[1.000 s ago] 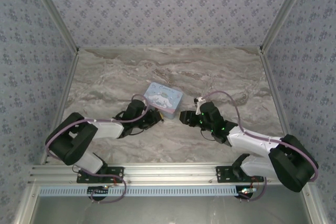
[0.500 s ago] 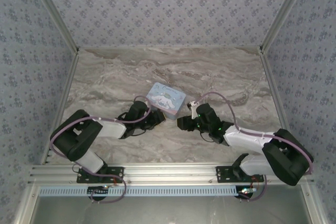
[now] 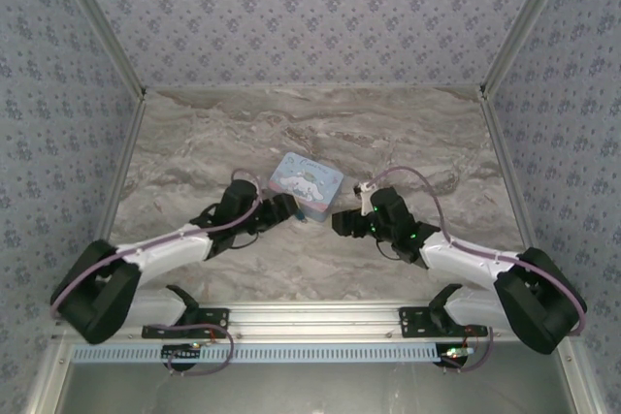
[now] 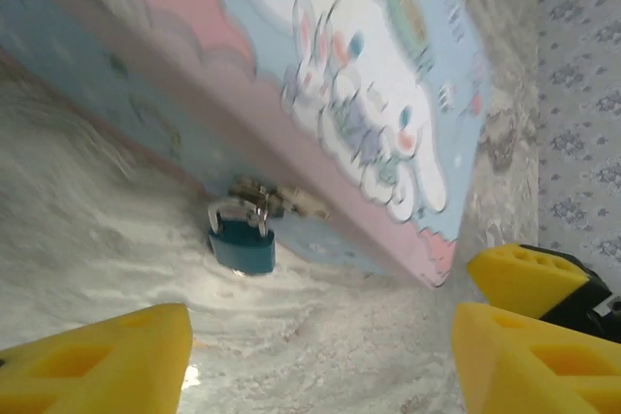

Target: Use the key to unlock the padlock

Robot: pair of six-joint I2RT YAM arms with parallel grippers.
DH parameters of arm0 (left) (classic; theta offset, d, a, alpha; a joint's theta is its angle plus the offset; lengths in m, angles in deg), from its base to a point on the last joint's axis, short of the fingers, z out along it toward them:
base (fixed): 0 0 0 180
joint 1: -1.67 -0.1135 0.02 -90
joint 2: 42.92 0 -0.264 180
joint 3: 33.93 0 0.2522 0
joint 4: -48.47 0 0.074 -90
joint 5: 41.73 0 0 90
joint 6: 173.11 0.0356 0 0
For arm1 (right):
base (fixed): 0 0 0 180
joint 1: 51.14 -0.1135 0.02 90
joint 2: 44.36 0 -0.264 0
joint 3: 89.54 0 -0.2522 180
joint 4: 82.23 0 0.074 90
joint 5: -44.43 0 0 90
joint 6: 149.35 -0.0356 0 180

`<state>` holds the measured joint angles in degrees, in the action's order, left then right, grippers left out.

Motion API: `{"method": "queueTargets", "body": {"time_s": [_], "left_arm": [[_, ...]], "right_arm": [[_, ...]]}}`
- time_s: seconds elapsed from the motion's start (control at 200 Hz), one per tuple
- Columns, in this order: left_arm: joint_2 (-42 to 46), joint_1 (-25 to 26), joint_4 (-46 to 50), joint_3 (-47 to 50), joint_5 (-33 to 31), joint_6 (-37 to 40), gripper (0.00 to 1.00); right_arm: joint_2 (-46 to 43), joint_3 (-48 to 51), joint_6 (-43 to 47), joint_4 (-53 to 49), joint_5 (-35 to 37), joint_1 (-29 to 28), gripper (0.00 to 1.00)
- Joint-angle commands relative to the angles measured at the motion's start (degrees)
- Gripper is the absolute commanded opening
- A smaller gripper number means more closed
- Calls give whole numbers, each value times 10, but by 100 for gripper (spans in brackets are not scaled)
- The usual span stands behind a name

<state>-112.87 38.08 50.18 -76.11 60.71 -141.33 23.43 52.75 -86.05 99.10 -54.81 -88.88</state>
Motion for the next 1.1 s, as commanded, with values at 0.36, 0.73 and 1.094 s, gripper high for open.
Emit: {"method": "queueTargets", "body": {"time_s": [0.36, 0.73, 1.094], "left_arm": [[-63, -198, 117, -149, 167, 206, 95], [-255, -178, 63, -246, 278, 209, 76], [-206, -150, 45, -179, 252, 192, 71]], "right_arm": [[45, -75, -107, -36, -67, 61, 100], [200, -187, -73, -35, -100, 59, 97], [288, -297, 11, -81, -174, 61, 94]]}}
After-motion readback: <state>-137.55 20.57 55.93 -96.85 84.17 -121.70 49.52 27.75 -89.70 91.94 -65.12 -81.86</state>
